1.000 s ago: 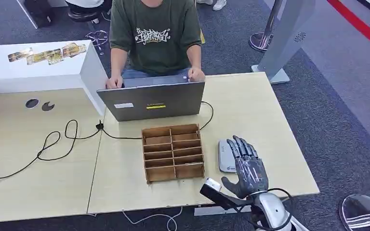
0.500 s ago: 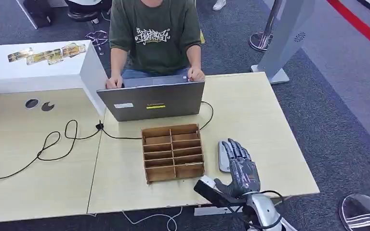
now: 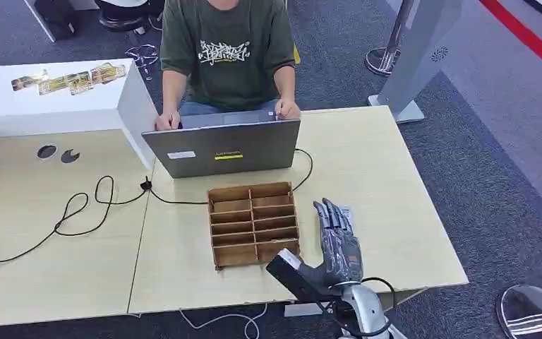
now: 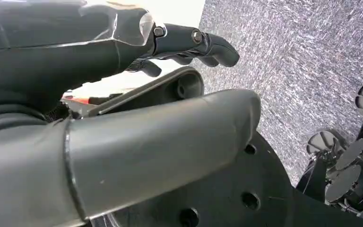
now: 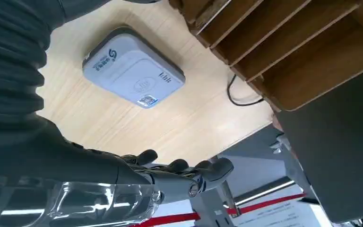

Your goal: Pass the card to the sensor for recognition and then transmit it.

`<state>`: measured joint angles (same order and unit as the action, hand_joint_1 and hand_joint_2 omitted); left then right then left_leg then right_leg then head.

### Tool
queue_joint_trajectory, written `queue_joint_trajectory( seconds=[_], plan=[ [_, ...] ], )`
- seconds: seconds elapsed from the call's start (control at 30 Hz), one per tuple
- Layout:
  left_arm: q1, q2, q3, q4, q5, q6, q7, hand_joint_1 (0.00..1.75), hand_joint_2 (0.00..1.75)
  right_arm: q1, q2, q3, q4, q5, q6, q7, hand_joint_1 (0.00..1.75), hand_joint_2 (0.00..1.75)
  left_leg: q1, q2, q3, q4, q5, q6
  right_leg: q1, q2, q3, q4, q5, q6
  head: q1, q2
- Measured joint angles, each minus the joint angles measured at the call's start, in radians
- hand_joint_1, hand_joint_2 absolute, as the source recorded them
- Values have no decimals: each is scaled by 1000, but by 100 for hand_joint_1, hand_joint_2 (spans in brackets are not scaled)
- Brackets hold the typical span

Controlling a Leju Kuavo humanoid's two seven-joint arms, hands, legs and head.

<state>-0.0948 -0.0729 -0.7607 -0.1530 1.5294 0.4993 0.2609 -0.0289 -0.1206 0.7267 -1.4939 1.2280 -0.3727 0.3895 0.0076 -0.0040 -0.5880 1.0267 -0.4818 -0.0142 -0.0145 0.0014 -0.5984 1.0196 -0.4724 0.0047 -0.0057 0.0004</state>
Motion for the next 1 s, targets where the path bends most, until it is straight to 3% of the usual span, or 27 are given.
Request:
queue_joint_trajectory(
  seconds=[0.53,0.73,1.0],
  plan=[
    [0,0,0,0,-27,-10,-1,0,0,-45,74,24,92,74,-26,-31,0,175,0,0,0,0,0,0,0,0,0,0,0,0,0,0],
    [0,0,0,0,-36,-10,-1,0,0,-59,82,46,132,176,-73,-21,0,175,0,0,0,0,0,0,0,0,0,0,0,0,0,0],
    [0,0,0,0,-41,-10,0,0,0,-58,82,47,164,237,-47,-5,0,175,0,0,0,0,0,0,0,0,0,0,0,0,0,0]
  ],
)
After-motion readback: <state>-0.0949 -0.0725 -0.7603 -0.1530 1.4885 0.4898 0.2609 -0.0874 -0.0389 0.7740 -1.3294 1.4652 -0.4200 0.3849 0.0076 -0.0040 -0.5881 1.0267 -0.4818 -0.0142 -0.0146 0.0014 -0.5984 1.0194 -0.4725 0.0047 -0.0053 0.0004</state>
